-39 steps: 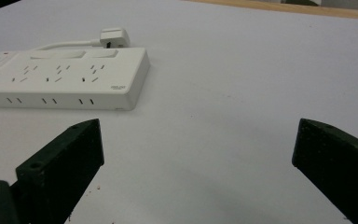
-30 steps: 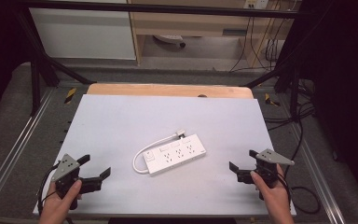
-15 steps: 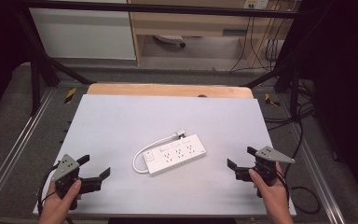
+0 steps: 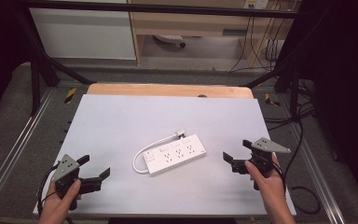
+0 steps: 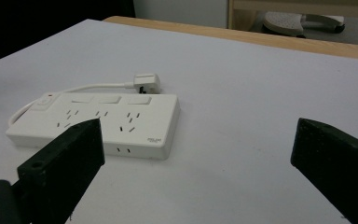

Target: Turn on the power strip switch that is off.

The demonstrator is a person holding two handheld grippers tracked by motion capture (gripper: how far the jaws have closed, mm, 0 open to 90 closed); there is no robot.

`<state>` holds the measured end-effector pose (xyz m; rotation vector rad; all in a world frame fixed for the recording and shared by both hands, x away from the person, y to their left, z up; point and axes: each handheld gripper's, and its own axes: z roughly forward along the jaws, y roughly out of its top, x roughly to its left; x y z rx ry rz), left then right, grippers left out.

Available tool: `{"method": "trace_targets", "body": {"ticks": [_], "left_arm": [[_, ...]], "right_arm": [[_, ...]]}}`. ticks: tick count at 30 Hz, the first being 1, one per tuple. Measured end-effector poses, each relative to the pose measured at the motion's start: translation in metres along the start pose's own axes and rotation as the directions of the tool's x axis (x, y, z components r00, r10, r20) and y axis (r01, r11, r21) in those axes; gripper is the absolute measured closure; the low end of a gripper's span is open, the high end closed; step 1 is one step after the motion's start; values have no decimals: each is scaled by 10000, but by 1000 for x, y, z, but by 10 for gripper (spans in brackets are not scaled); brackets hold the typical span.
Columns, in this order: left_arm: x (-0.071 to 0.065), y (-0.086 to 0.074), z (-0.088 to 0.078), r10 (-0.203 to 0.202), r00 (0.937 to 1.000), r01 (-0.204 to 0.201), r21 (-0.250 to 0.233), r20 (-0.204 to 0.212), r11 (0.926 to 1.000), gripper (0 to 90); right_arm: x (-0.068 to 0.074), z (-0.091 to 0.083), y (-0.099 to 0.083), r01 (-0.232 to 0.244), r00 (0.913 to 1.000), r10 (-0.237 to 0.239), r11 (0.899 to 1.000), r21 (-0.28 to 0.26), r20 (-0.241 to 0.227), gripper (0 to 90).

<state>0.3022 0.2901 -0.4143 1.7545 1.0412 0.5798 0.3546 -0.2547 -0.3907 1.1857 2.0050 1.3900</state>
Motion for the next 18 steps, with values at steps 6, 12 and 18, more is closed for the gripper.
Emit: {"method": "trace_targets", "body": {"ticks": [6,12,18], "left_arm": [[0,0,0,73,10000,-73,14,-28,10000,56],[0,0,0,74,10000,-74,28,-44,10000,56],[0,0,0,70,10000,-70,38,-36,10000,56]], "right_arm": [[5,7,9,-125,9999,124,9998,-138,-42,23],[11,13,16,-109,9999,108,9998,-174,-86,24],[19,19,23,31,9997,-34,9999,-137,-232,25]]}}
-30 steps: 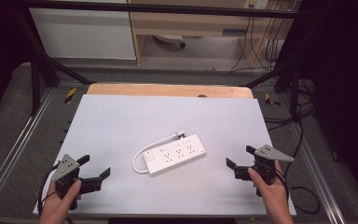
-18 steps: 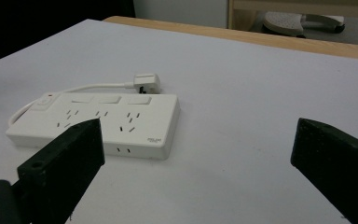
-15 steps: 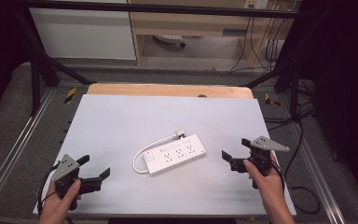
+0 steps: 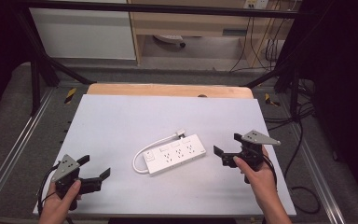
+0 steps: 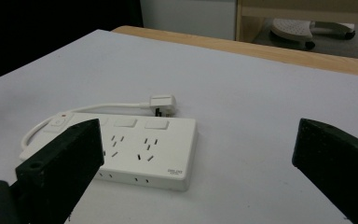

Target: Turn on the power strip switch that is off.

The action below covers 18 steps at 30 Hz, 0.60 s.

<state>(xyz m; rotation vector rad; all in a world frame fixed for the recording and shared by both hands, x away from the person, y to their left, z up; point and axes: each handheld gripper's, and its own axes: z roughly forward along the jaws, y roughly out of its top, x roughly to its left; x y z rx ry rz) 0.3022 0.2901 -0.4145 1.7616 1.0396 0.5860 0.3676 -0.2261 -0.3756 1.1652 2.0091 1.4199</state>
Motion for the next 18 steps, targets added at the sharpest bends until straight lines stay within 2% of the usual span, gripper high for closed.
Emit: {"method": "trace_targets", "body": {"ticks": [18], "left_arm": [[-1,0,1,-12,10000,12,36,87,10000,56]], "right_arm": [[21,16,20,341,9981,-346,9994,-100,-504,25]]}}
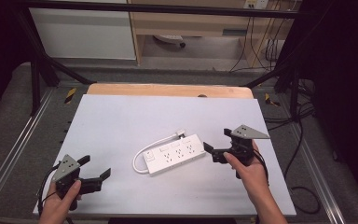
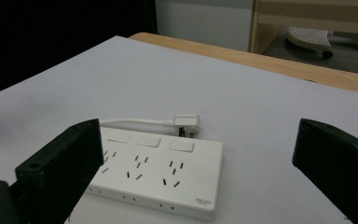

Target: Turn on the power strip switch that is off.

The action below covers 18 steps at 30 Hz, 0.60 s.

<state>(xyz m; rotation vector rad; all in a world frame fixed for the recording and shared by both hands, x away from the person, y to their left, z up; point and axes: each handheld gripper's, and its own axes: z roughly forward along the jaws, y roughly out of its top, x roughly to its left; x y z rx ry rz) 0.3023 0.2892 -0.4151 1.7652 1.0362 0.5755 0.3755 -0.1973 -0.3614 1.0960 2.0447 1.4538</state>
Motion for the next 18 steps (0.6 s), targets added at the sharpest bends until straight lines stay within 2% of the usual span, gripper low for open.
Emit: {"method": "trace_targets", "body": {"ticks": [18], "left_arm": [[0,0,0,46,10000,-46,26,34,10000,56]], "right_arm": [[15,19,12,283,9987,-276,9995,169,-437,25]]}}
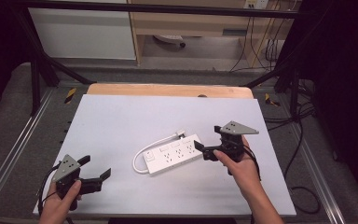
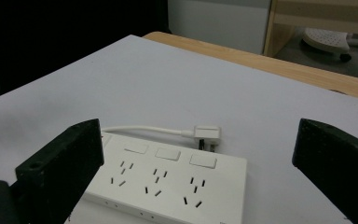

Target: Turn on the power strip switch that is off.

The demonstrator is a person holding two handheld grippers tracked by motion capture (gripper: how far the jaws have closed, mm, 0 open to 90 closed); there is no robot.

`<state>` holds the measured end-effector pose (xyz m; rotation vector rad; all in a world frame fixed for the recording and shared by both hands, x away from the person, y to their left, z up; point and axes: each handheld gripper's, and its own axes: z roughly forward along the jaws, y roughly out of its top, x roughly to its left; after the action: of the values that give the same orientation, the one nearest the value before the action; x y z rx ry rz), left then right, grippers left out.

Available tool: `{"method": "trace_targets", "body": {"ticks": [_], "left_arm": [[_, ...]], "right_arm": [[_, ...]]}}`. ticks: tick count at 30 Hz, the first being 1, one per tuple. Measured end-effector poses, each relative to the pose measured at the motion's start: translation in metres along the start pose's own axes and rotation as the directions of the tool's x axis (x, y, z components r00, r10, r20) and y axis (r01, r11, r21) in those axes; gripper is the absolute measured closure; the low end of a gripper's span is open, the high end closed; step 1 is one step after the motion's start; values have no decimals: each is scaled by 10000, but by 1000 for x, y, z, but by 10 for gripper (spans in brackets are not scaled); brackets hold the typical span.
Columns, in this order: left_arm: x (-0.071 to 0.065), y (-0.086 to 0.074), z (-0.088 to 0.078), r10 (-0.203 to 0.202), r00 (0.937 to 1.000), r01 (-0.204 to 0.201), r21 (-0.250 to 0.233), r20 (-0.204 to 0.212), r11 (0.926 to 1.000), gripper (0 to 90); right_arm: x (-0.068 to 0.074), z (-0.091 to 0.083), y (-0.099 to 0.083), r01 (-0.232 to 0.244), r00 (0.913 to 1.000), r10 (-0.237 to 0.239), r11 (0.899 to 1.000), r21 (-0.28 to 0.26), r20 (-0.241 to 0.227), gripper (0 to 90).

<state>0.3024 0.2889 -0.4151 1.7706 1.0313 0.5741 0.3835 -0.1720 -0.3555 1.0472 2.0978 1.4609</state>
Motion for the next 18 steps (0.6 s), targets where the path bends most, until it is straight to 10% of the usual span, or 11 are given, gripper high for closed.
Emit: {"method": "trace_targets", "body": {"ticks": [18], "left_arm": [[0,0,0,17,10000,-17,4,17,10000,56]], "right_arm": [[13,15,10,229,9994,-228,9997,40,-276,26]]}}
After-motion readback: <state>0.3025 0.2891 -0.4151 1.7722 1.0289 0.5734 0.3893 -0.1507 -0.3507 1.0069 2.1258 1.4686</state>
